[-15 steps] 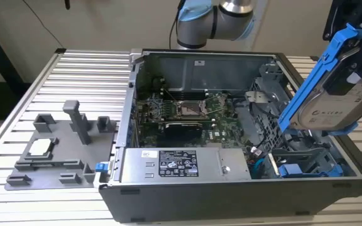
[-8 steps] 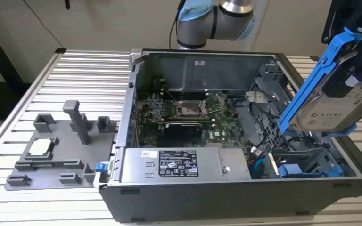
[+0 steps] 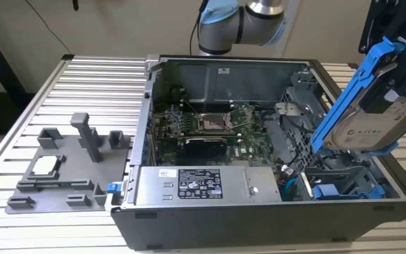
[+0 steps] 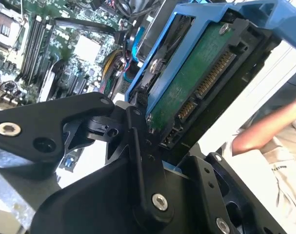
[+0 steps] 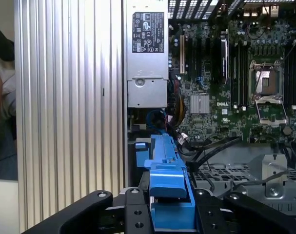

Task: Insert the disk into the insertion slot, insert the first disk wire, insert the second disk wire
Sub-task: 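Insert the disk into the insertion slot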

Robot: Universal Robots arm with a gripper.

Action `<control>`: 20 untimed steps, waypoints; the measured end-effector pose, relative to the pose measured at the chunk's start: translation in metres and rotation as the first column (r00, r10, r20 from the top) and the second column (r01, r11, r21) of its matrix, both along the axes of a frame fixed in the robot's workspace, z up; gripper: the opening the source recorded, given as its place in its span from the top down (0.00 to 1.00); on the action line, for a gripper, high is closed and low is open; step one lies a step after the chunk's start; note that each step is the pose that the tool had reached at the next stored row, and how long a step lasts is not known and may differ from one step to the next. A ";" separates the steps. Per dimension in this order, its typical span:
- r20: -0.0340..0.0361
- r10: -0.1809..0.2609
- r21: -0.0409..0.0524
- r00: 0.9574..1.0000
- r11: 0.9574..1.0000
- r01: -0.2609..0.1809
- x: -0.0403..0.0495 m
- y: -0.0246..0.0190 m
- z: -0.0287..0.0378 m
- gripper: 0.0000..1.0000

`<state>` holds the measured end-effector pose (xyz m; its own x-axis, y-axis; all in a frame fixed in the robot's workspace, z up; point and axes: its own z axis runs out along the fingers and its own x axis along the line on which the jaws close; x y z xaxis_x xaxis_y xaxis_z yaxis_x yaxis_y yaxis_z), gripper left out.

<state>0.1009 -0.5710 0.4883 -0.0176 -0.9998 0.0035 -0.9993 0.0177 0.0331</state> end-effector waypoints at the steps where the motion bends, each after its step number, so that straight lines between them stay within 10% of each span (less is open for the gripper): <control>1: 0.000 0.000 0.000 1.000 1.000 0.000 0.0002 0.0000 -0.0006 0.67; 20: 0.000 0.002 0.000 1.000 1.000 -0.002 0.0040 -0.0002 -0.0142 0.67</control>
<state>0.1050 -0.5712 0.4740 -0.0159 -0.9999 0.0034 -0.9993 0.0160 0.0328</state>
